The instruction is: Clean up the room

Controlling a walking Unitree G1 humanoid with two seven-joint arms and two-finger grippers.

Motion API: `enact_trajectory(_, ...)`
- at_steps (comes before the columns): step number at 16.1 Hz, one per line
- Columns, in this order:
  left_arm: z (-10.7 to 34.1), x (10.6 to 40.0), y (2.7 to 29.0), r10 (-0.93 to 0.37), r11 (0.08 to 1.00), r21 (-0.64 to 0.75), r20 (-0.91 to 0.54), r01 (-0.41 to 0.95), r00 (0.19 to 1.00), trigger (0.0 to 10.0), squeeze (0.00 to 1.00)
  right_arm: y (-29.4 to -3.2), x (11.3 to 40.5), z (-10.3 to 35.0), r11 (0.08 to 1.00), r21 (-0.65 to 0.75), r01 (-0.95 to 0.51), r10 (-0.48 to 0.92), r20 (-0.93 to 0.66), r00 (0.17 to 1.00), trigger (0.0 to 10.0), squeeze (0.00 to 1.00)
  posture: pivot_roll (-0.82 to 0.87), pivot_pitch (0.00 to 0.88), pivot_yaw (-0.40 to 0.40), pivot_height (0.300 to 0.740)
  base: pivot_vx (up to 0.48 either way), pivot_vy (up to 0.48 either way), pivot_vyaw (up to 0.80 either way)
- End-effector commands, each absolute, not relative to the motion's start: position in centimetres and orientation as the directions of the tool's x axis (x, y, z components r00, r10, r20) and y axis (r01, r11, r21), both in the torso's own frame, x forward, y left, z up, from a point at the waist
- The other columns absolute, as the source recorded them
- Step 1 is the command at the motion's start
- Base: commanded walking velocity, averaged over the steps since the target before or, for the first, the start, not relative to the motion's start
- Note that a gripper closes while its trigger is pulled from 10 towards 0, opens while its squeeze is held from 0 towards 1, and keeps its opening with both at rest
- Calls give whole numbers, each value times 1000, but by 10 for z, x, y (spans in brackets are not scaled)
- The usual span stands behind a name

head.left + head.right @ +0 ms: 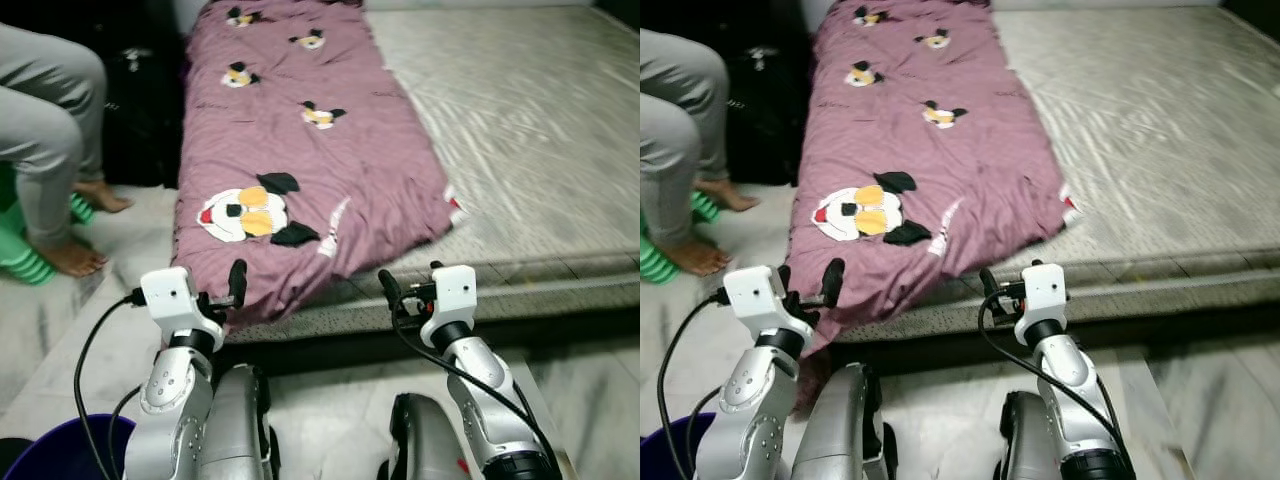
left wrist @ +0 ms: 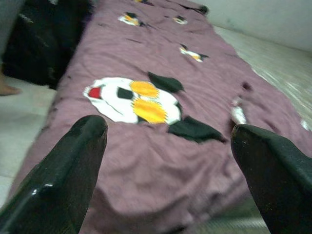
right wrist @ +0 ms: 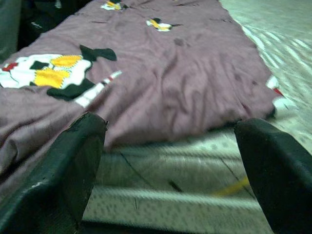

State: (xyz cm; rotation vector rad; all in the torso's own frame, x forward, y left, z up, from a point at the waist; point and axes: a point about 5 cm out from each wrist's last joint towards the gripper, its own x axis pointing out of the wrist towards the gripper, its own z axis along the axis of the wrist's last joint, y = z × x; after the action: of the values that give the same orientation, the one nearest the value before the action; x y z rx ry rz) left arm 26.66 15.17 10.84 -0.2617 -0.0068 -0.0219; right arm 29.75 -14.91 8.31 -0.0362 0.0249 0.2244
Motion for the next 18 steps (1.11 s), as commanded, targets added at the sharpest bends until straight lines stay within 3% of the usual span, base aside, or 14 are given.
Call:
enact_trajectory(1,110,265,150,-37,963,-265,23,42,999,10000,0,-148,296,81,972,-38,-231,230,-38,973,10000,0,45,165,25,559,0,0,0)
enact_trajectory(18,107,265,148,-60,964,-258,17,62,998,10000,0,-145,295,78,967,-32,-253,251,-45,967,10000,0,47,157,24,559,255,0,0)
